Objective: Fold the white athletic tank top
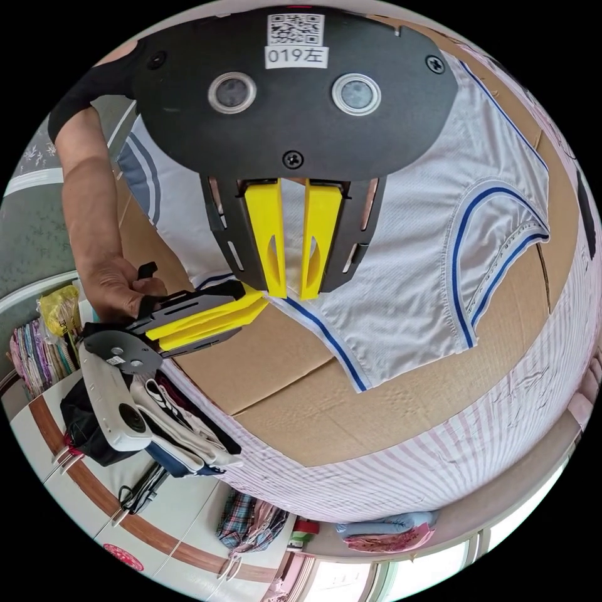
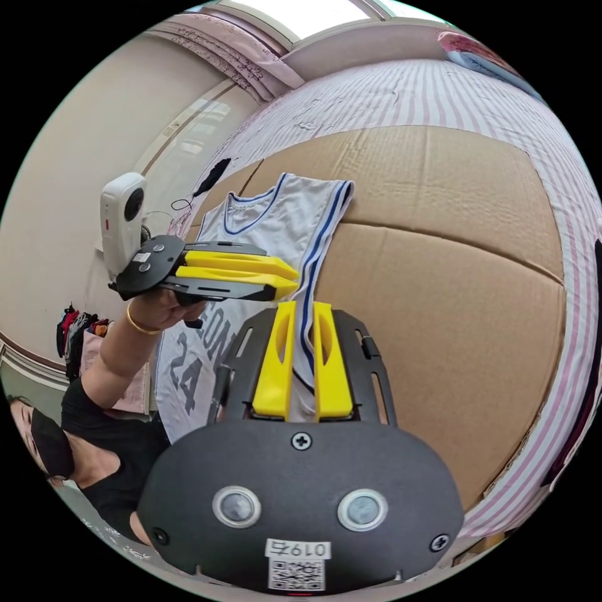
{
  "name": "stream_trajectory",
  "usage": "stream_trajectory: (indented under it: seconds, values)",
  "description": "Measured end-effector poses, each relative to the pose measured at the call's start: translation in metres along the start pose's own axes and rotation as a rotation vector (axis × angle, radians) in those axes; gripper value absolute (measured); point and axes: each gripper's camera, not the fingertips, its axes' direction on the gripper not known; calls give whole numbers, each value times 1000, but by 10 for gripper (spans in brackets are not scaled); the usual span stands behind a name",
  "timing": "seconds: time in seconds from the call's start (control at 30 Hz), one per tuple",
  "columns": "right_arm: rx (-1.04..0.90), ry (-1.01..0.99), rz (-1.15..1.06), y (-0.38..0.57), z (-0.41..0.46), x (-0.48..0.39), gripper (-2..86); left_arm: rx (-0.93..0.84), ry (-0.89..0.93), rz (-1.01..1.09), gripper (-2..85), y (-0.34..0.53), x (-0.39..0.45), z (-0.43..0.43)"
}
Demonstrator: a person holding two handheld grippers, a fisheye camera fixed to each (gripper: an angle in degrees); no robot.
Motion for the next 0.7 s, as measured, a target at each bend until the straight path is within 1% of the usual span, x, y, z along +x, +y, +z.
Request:
stream_trajectory:
  seconds: [0.17, 0.33, 0.43, 0.57, 0.7]
  values:
    - [-25, 95, -44, -3, 11, -18, 3, 8, -22, 7, 8, 5, 16, 15]
    - [44, 110, -42, 2, 4, -25, -6, 30, -51, 31, 8, 10, 35, 22]
    - [16, 114, -40, 3, 15, -26, -4, 31, -75, 46, 8, 13, 46, 29]
    - [45, 58, -10, 8, 14, -22, 5, 34, -65, 37, 8, 16, 54, 33]
    - [-5, 27, 0, 11, 20, -19, 23, 41, -60, 24, 9, 21, 62, 33]
